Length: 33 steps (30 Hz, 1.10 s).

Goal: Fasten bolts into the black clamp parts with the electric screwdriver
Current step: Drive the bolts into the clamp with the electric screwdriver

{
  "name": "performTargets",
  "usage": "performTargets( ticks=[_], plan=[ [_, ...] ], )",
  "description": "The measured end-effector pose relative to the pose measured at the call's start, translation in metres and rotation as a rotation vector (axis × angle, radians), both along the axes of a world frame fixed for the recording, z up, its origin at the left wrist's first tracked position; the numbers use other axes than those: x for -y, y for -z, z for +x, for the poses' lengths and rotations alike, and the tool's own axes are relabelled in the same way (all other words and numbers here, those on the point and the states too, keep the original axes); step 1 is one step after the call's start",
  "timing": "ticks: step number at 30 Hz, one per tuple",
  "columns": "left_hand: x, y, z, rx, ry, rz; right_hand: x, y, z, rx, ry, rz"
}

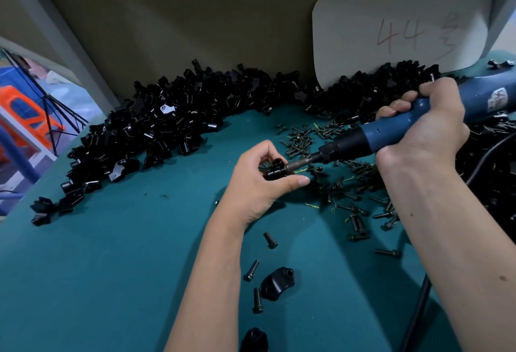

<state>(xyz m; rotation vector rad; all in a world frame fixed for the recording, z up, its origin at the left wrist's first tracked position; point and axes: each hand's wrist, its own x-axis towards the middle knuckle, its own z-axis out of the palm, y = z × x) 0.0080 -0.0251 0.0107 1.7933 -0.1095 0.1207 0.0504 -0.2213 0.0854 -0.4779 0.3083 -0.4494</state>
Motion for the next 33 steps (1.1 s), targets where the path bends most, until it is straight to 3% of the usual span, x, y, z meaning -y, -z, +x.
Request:
performTargets(
  ticks=[9,20,33],
  plan=[
    [-0.001,0.003,0.003,0.099,-0.089,0.104,-0.001,0.001,0.002,-0.011,0.004,-0.002],
    [0.008,0.008,0.006,0.076,-0.080,-0.012,0.000,-0.001,0.000,0.007,0.003,0.027],
    [0.012,0.006,0.004,0.130,-0.149,0.097,-0.003,0.002,0.001,0.016,0.017,-0.011]
  ],
)
